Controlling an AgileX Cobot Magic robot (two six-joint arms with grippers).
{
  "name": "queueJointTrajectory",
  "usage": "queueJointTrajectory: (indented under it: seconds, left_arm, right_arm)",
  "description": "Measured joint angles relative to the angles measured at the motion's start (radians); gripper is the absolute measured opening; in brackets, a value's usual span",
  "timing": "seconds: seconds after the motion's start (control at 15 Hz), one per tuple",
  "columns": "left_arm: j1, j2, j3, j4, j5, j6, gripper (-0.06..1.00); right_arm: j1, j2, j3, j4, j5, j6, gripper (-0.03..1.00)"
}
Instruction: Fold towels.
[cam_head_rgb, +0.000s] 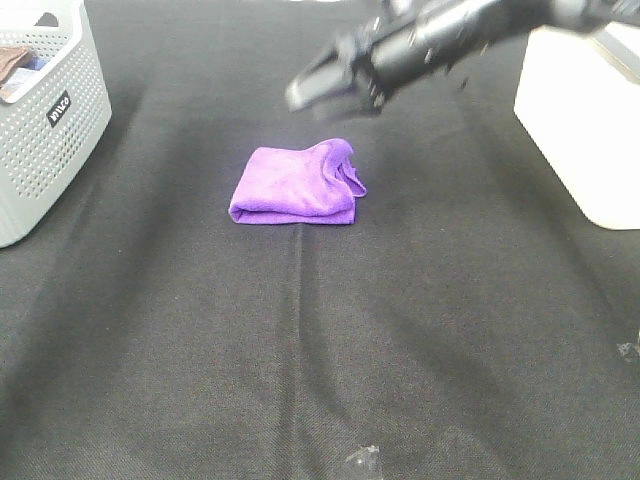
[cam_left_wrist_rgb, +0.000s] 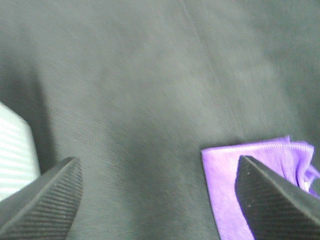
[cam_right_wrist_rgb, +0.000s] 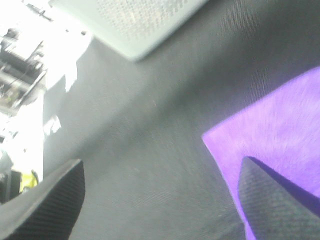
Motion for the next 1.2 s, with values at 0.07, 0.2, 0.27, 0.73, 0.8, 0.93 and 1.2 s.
queueJointTrajectory:
  seconds: [0.07, 0.2, 0.27, 0.73, 0.8, 0.93, 1.2]
  left_arm:
    - [0.000, 0.002, 0.000, -0.012, 0.001, -0.003, 0.77]
    - [0.000, 0.003, 0.000, -0.034, 0.003, -0.005, 0.77]
    - [0.000, 0.003, 0.000, -0.040, 0.003, -0.006, 0.77]
    - [0.000, 0.003, 0.000, -0.064, 0.003, -0.006, 0.77]
    - [0.000, 0.003, 0.000, -0.064, 0.003, -0.006, 0.77]
    - [0.000, 0.003, 0.000, -0.064, 0.003, -0.006, 0.77]
    - [0.000, 0.003, 0.000, -0.064, 0.003, -0.006, 0.77]
  right_arm:
    - [0.018, 0.032, -0.026, -0.001, 0.000, -0.002, 0.79]
    - [0.037, 0.079, -0.078, -0.011, 0.000, 0.001, 0.79]
    - [0.039, 0.101, -0.097, -0.030, -0.001, 0.013, 0.79]
    - [0.037, 0.159, -0.126, -0.158, -0.047, 0.071, 0.79]
    - [0.036, 0.159, -0.128, -0.159, -0.053, 0.072, 0.79]
    - [0.032, 0.159, -0.128, -0.176, -0.057, 0.073, 0.78]
    - [-0.007, 0.159, -0.129, -0.176, -0.076, 0.078, 0.78]
